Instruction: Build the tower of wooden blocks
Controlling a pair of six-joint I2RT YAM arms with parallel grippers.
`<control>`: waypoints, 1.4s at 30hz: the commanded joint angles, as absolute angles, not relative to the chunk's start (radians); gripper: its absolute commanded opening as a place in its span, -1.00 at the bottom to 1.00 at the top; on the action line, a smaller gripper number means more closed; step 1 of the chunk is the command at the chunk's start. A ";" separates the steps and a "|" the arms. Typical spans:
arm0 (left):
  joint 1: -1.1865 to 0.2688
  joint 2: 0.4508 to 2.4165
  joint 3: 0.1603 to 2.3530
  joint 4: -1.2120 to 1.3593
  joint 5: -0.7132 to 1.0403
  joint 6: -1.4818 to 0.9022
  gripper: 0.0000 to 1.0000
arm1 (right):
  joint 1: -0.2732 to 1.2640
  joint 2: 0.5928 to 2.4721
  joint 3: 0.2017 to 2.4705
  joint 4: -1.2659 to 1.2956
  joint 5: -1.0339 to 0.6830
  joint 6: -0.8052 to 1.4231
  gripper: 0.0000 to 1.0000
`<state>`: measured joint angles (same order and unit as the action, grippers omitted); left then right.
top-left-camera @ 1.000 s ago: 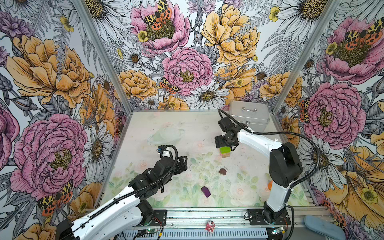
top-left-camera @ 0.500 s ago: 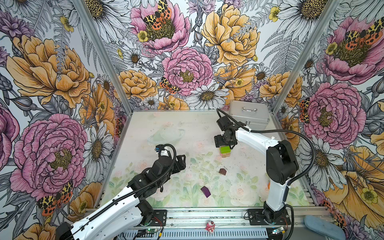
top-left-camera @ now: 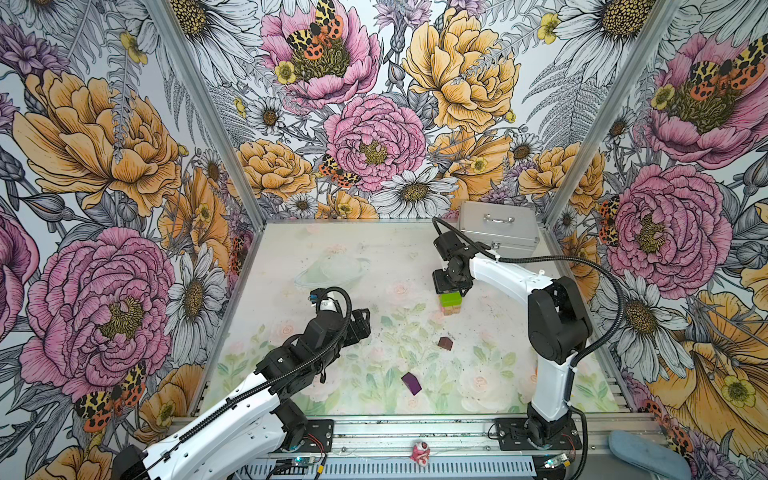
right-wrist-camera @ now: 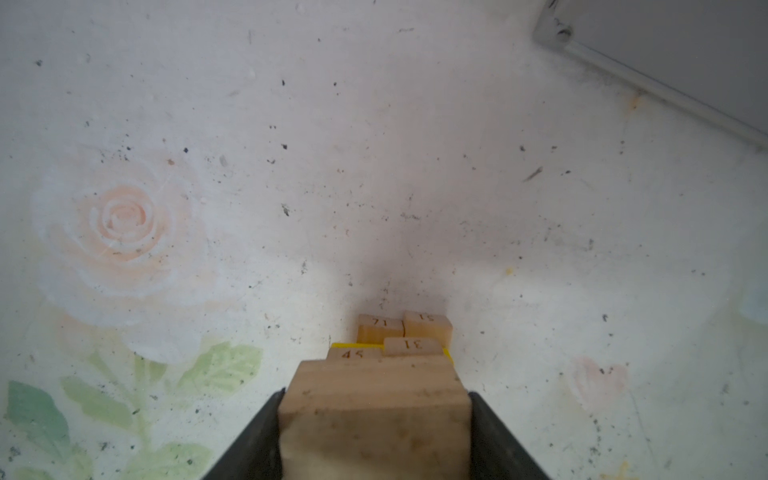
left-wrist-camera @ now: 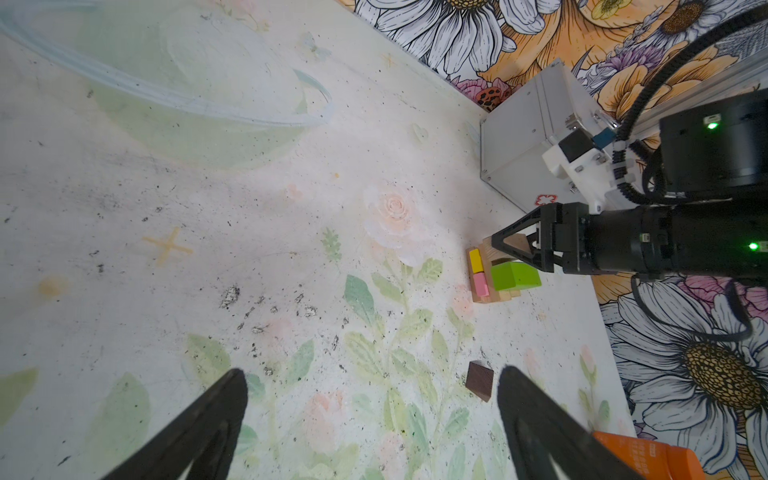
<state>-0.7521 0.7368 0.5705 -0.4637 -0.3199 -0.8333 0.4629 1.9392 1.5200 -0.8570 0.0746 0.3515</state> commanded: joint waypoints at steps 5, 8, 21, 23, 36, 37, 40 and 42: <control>-0.743 0.744 0.581 -0.429 -0.298 -0.815 0.91 | 0.450 1.928 1.542 -0.862 0.090 0.360 0.09; -0.743 0.744 0.583 -0.430 -0.298 -0.815 0.91 | 0.448 1.922 1.539 -0.864 0.087 0.364 0.07; -0.742 0.721 0.573 -0.432 -0.298 -0.816 0.91 | 0.443 1.922 1.534 -0.873 0.095 0.387 0.03; -0.741 0.722 0.572 -0.431 -0.297 -0.816 0.90 | 0.444 1.922 1.533 -0.874 0.096 0.388 0.04; -0.737 0.724 0.574 -0.431 -0.293 -0.815 0.90 | 0.443 1.917 1.529 -0.877 0.089 0.394 0.12; -0.738 0.722 0.573 -0.432 -0.294 -0.815 0.90 | 0.442 1.915 1.527 -0.878 0.088 0.395 0.15; -0.739 0.714 0.569 -0.433 -0.293 -0.816 0.90 | 0.442 1.900 1.526 -0.877 0.091 0.394 0.25; -0.738 0.709 0.566 -0.433 -0.293 -0.818 0.90 | 0.442 1.888 1.526 -0.877 0.093 0.390 0.33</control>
